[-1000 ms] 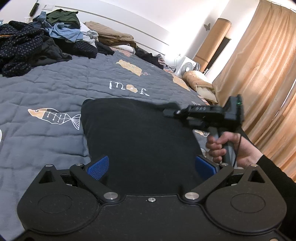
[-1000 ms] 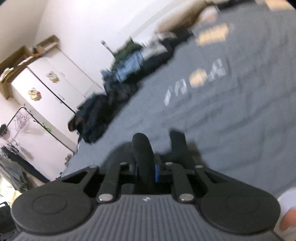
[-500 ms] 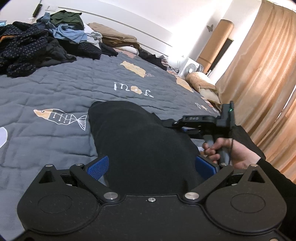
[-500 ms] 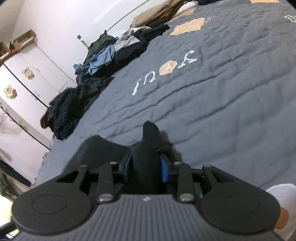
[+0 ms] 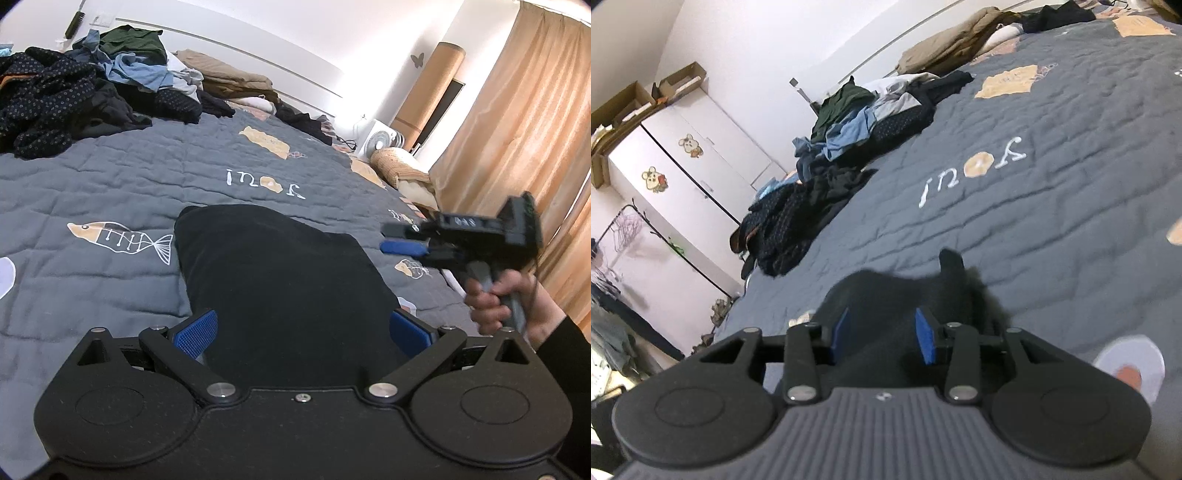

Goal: Fold clothes

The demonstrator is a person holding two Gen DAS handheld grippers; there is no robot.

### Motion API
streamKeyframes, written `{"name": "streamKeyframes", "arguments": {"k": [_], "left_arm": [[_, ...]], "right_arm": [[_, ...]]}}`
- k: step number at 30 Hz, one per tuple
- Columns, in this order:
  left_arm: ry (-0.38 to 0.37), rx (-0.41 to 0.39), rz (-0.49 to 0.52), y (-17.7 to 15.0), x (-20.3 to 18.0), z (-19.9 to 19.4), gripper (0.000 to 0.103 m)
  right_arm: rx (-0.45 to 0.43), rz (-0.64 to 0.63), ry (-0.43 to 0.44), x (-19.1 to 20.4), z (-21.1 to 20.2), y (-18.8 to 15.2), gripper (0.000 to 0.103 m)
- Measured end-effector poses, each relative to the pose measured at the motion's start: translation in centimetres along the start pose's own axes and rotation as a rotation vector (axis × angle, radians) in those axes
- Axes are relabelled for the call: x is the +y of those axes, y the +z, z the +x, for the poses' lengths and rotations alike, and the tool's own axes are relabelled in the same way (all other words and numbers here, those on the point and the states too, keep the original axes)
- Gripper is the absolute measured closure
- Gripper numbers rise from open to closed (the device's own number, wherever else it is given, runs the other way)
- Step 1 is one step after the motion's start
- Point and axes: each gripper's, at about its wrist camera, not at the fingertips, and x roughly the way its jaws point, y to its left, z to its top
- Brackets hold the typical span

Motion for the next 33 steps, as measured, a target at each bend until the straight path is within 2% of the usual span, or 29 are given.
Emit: {"name": "streamKeyframes", "arguments": {"k": [9,12,18,26,29,33], "left_arm": [[0.016,-0.005,0.026,-0.8,-0.6,-1.0,0.003],[-0.003,-0.011,0.041,-1.1,-0.9,-1.4,0.003],[-0.006,0.027,0.098,-2.2,-1.7,-1.4,0.003],[0.056,0.025,0.551,-6.1,-5.7,-4.3,0.001],[0.078,0.052,0.678,-7.8,-6.8,-4.6,0.001],[0.165,0.113,0.827,-10.0,-7.6,-2.9,0.002]], "right_arm": [[0.005,0.032,-0.074,0.4,-3.9,-6.2,0.063],[0.009,0.011,-0.115,1.2,-4.9,-8.7,0.062],[0.057,-0.013,-0.193,1.9,-5.3,-11.8,0.060],[0.020,0.028,-0.203,1.4,-6.9,-13.9,0.056],[0.017,0.021,-0.204,1.5,-7.0,-14.5,0.055],[0.006,0.023,-0.210,1.5,-7.0,-14.8,0.055]]}}
